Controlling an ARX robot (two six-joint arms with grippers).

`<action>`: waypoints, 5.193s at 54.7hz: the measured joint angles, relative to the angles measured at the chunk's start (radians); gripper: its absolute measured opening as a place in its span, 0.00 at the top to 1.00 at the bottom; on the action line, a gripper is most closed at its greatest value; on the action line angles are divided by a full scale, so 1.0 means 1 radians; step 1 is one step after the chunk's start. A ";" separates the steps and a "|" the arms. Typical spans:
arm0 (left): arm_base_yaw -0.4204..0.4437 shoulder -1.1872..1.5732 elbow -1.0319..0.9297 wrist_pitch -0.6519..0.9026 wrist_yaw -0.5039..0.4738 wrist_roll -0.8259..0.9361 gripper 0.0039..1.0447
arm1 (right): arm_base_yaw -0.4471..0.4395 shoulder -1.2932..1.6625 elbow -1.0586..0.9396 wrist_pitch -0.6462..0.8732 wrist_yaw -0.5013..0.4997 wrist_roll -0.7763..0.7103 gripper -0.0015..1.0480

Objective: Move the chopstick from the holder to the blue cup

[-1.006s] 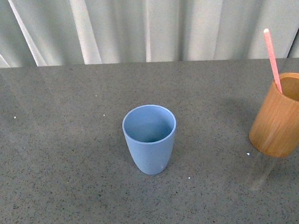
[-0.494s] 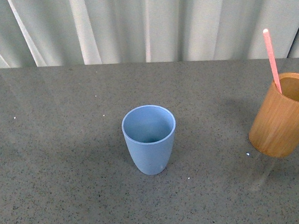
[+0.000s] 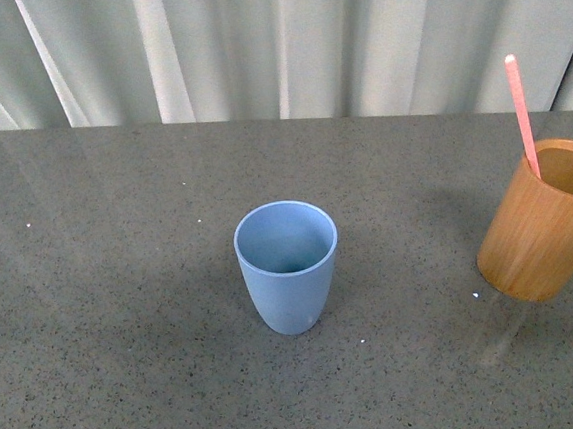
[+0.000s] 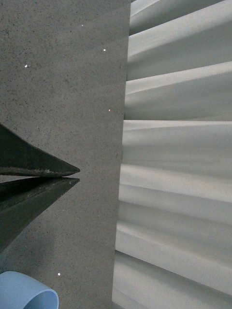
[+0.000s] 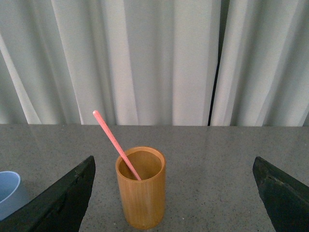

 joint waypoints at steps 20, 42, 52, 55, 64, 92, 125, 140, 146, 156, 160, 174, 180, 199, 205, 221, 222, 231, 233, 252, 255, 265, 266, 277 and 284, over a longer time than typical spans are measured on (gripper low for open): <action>0.000 -0.155 -0.027 -0.098 0.002 0.000 0.97 | 0.000 0.000 0.000 0.000 0.000 0.000 0.10; 0.000 -0.294 -0.027 -0.239 0.002 0.000 0.97 | 0.000 0.000 0.000 0.000 0.000 0.000 0.10; 0.000 -0.346 -0.027 -0.291 0.002 0.000 0.97 | 0.000 0.000 0.000 0.000 0.000 0.000 0.10; 0.000 -0.358 -0.027 -0.303 0.002 0.000 0.97 | 0.000 0.000 0.000 0.000 0.000 0.000 0.10; 0.000 -0.504 -0.027 -0.480 0.003 0.000 0.97 | 0.000 0.000 0.000 0.000 0.000 0.000 0.10; 0.000 -0.540 -0.027 -0.491 0.002 0.000 0.61 | -0.002 0.006 0.003 -0.013 -0.003 -0.002 0.10; 0.000 -0.541 -0.027 -0.491 0.003 0.000 0.06 | -0.029 1.223 0.260 0.556 -0.216 -0.444 0.10; 0.000 -0.541 -0.027 -0.491 0.003 0.000 0.06 | 0.019 1.498 0.403 0.718 -0.229 -0.396 0.10; 0.000 -0.541 -0.027 -0.491 0.003 0.000 0.06 | 0.030 1.560 0.439 0.759 -0.224 -0.381 0.10; 0.000 -0.541 -0.027 -0.491 0.003 0.000 0.06 | 0.062 1.667 0.491 0.823 -0.213 -0.358 0.10; 0.000 -0.541 -0.027 -0.491 0.003 0.000 0.06 | 0.076 1.690 0.501 0.843 -0.211 -0.356 0.10; 0.000 -0.541 -0.027 -0.491 0.003 0.000 0.06 | 0.122 1.776 0.538 0.898 -0.192 -0.351 0.34; 0.000 -0.541 -0.027 -0.491 0.003 0.000 0.06 | 0.124 1.791 0.544 0.917 -0.187 -0.351 0.55; 0.000 -0.541 -0.027 -0.491 0.003 0.000 0.06 | 0.117 1.792 0.532 0.959 -0.179 -0.343 0.97; 0.000 -0.541 -0.027 -0.491 0.003 0.000 0.06 | 0.114 1.778 0.514 0.968 -0.179 -0.339 0.97; 0.000 -0.541 -0.027 -0.491 0.003 0.000 0.06 | 0.097 1.711 0.476 0.970 -0.178 -0.341 0.97; 0.000 -0.541 -0.027 -0.491 0.002 0.000 0.06 | 0.096 1.701 0.476 0.970 -0.176 -0.341 0.97; 0.000 -0.541 -0.027 -0.491 0.003 0.000 0.06 | 0.094 1.598 0.474 0.992 -0.130 -0.324 0.97; 0.000 -0.541 -0.027 -0.491 0.003 0.000 0.06 | 0.098 1.557 0.476 0.987 -0.115 -0.304 0.97; 0.000 -0.541 -0.027 -0.491 0.003 0.000 0.06 | 0.295 1.277 0.586 0.812 -0.071 0.140 0.97; 0.000 -0.541 -0.027 -0.491 0.002 0.000 0.06 | 0.320 1.286 0.586 0.813 -0.064 0.175 0.97; 0.000 -0.541 -0.027 -0.491 0.002 0.000 0.06 | 0.375 1.368 0.586 0.837 -0.059 0.257 0.97; 0.000 -0.541 -0.027 -0.491 0.002 0.000 0.06 | 0.380 1.382 0.587 0.838 -0.059 0.261 0.97; 0.000 -0.541 -0.027 -0.491 0.002 0.000 0.06 | 0.417 1.506 0.605 0.871 -0.060 0.270 0.97; 0.000 -0.541 -0.027 -0.491 0.003 0.000 0.06 | 0.440 1.540 0.629 0.874 -0.063 0.268 0.97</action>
